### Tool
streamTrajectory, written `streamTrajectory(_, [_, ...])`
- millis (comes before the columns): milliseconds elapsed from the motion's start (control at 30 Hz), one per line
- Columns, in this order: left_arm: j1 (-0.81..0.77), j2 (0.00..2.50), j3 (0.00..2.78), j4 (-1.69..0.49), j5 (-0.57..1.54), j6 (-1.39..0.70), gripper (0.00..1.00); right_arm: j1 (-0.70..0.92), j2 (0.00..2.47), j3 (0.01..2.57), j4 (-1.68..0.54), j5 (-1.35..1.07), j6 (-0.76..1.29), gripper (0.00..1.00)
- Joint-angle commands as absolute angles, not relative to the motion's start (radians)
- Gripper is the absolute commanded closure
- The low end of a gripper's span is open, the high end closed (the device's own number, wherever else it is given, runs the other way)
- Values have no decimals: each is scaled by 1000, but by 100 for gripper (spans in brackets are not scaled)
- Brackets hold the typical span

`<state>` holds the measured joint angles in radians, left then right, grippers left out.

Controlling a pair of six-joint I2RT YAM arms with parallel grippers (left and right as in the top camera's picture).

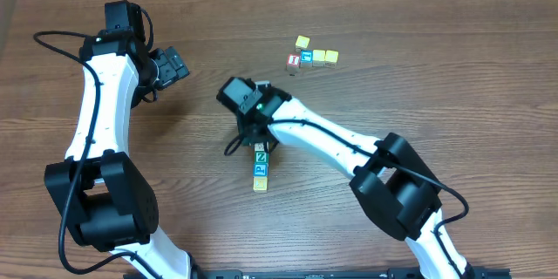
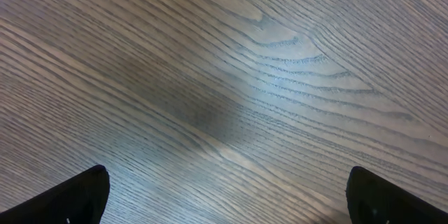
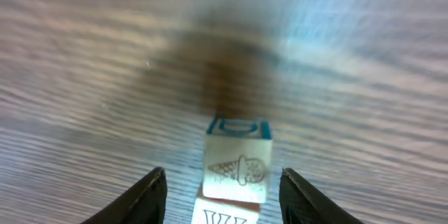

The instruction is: Flip 5 blocks

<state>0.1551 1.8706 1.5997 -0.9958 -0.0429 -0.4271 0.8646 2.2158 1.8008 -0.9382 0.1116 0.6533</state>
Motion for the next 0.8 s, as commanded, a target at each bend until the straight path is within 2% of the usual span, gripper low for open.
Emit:
streamTrajectory(0, [157, 1883, 1605, -994, -59, -427, 0, 828, 2188, 1877, -963, 122, 649, 46])
streamTrajectory(100, [157, 1884, 1605, -994, -59, -427, 0, 816, 2188, 1882, -940, 122, 626, 44])
streamTrajectory(167, [157, 1884, 1605, -994, -59, -427, 0, 804, 2188, 1875, -908, 122, 620, 52])
streamTrajectory(267, [157, 1883, 1605, -994, -59, -427, 0, 784, 2192, 1869, -875, 123, 621, 84])
streamTrajectory(300, [157, 1884, 1605, -994, -59, -427, 0, 778, 2197, 1869, -868, 122, 621, 92])
streamTrajectory(333, [157, 1883, 1605, -994, -59, -427, 0, 773, 2202, 1869, -863, 122, 621, 96])
streamTrajectory(767, [157, 1884, 1605, -994, -59, -427, 0, 775, 2257, 1869, -920, 39, 622, 96])
